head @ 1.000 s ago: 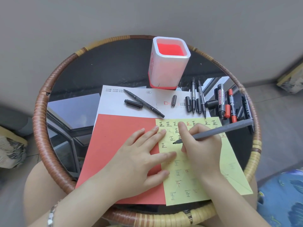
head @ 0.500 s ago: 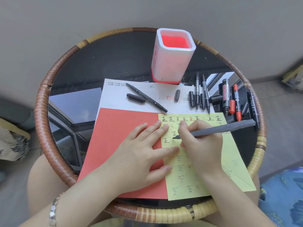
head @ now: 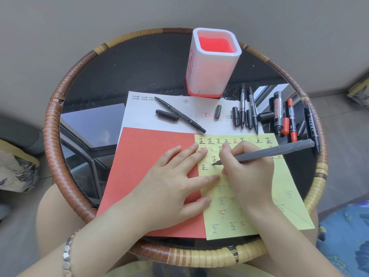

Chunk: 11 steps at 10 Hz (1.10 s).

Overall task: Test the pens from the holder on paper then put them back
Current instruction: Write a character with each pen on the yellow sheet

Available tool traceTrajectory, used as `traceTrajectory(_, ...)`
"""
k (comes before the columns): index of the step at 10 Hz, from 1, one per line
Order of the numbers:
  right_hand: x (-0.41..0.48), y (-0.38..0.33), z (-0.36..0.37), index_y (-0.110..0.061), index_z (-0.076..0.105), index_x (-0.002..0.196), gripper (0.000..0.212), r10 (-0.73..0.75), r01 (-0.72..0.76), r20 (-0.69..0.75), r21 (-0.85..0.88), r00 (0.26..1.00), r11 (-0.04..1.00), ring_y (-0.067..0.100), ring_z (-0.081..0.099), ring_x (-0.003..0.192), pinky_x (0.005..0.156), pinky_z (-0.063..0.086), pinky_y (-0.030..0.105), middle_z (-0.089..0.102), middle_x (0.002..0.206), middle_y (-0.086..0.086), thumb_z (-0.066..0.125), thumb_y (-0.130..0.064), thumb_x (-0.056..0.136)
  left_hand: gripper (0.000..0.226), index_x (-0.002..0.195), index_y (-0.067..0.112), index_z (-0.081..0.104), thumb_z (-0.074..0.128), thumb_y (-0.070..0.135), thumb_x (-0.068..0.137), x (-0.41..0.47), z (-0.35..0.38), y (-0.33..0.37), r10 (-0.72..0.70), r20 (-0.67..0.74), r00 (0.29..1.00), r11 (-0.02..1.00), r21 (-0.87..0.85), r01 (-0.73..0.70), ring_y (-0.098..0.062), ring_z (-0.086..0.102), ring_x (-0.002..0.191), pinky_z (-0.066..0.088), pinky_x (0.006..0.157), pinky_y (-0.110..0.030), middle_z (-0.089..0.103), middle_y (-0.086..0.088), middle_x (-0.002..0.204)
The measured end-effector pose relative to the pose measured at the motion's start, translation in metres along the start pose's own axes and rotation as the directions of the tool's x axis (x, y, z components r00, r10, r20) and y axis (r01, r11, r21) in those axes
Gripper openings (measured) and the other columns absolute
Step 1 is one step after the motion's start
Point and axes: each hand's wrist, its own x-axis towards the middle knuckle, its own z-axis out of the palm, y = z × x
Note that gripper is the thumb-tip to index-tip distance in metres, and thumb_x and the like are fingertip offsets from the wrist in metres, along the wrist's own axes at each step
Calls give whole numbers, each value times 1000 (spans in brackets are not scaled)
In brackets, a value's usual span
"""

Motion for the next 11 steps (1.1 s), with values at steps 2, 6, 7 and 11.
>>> traceTrajectory(2,0,1,0,-3,48,47,34,3,-3,13,-6,1000,1000,24,51,44,57,45,33,55,45,13,59,-25,72,40,118,37,58,40,50,85,1,0,0,-2,7,1000,1000,2,2,-28,36,134,20,106,-43,43,-13,142)
traceTrajectory(6,0,1,-1,1,46,48,34,-10,9,-10,-21,1000,1000,31,48,46,56,43,37,51,43,20,57,-21,71,40,116,37,59,40,50,85,0,-1,1,-1,1,1000,1000,-6,1,-28,36,134,19,106,-43,43,-13,141)
traceTrajectory(7,0,0,-1,-1,47,46,34,-7,7,9,-1,1000,1000,26,49,45,57,44,35,51,42,14,58,-21,71,40,116,36,60,40,50,85,0,-1,1,0,-4,1000,1000,-12,0,-28,37,133,20,106,-43,44,-14,141)
traceTrajectory(11,-1,-2,0,-3,47,45,32,4,-4,33,-19,999,1000,24,48,45,55,42,29,56,47,10,58,-22,69,41,119,36,58,40,50,84,0,0,1,0,-2,1000,1000,-10,0,-28,36,134,20,105,-44,43,-14,142)
